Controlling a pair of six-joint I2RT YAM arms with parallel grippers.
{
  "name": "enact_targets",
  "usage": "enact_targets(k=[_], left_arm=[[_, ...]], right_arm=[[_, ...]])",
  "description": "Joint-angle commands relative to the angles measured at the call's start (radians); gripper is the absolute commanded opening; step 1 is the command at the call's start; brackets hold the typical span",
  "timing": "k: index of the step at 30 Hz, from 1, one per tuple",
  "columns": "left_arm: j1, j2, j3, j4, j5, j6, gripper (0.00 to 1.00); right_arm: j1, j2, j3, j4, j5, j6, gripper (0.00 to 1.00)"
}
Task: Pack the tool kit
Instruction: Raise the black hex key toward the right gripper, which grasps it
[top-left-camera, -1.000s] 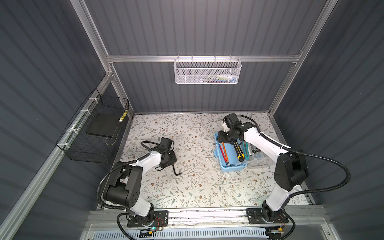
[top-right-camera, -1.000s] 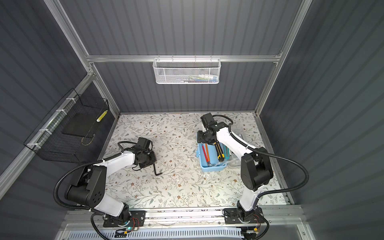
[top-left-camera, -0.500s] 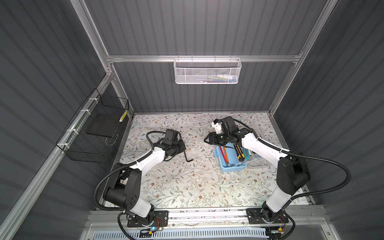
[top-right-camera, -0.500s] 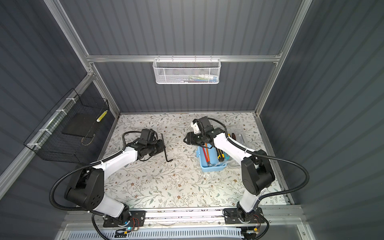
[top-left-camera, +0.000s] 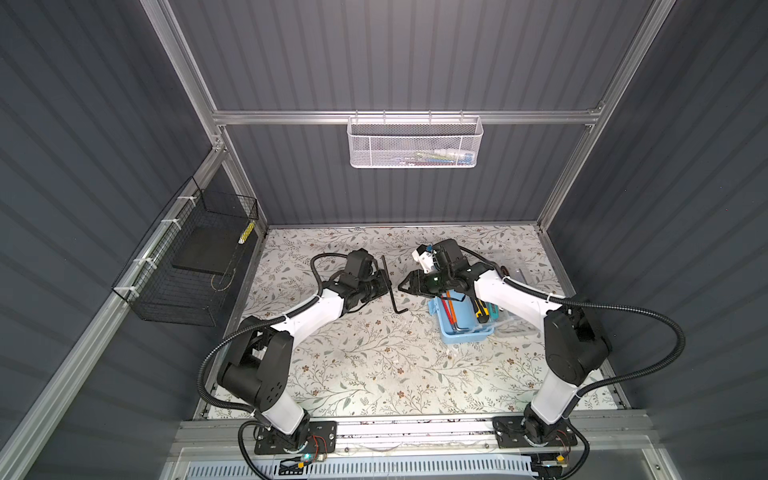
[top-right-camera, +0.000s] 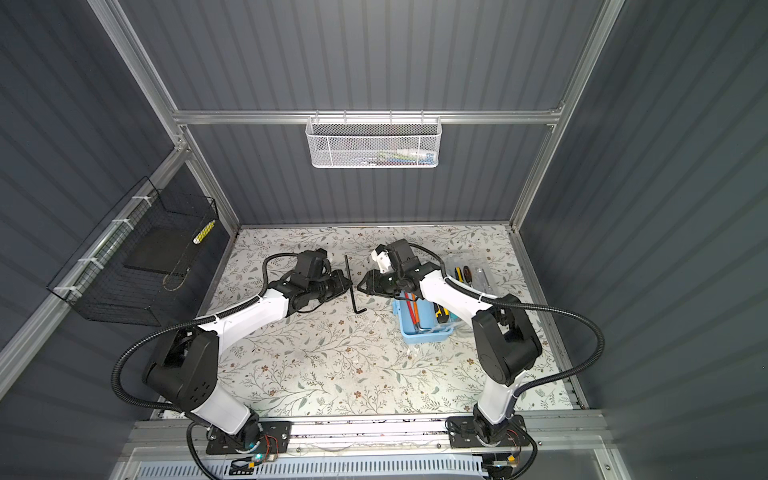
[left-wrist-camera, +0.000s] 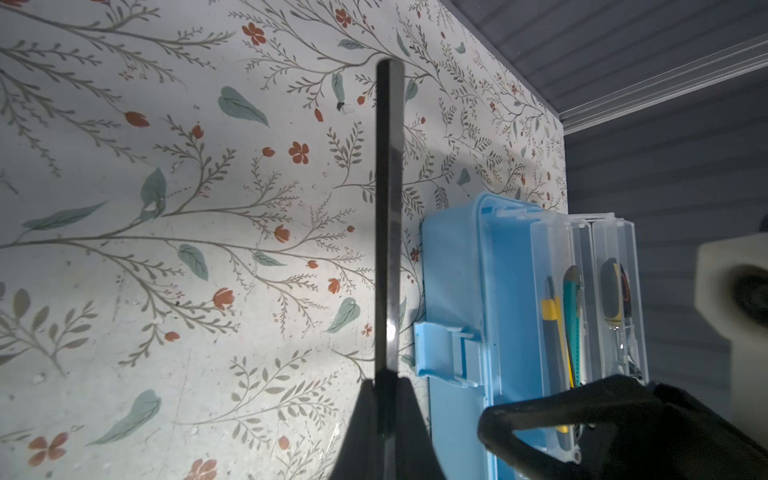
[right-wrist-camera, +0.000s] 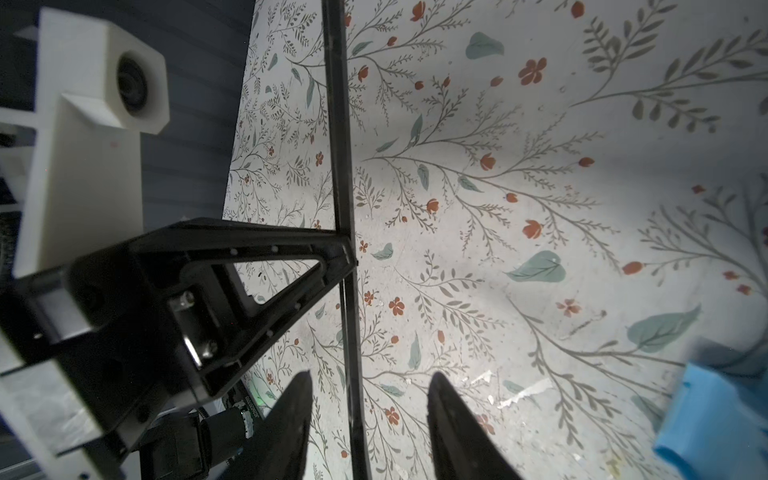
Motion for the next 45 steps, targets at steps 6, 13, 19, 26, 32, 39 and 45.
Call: enact_targets(k=[6,13,19,26,32,39,45], left_arm=[[-0.011,-0.004,0.028,0.098,0.054,-0.05,0.0],[-0.02,0.017,0.026,0.15,0.079,-0.075,0.0],[-0.026,0.021,0.021,0.188,0.1,-0.086,0.0],[-0.026,0.012,0.007,0.209,0.099,-0.089,0.0],[-0.026,0.009,0.0,0.211,0.099,-0.092,0.01],[-0.025,-0.006,-0.003,0.171,0.075,-0.075,0.48],[-0.025,-0.063,-0.005,0.021,-0.045,-0.006,0.91]], right_arm=[[0.014,0.032,-0.006,0.035,-0.024,0.013,0.43],[0.023,0.04,-0.008,0.06,-0.035,0.028,0.41],[0.023,0.042,-0.008,0.061,-0.038,0.031,0.35],[0.022,0.039,-0.006,0.057,-0.034,0.032,0.2],[0.022,0.033,-0.007,0.047,-0.022,0.03,0.08],[0.017,0.009,0.006,-0.02,0.025,-0.002,0.0],[-0.007,-0.034,0.044,-0.219,0.165,-0.085,0.0]])
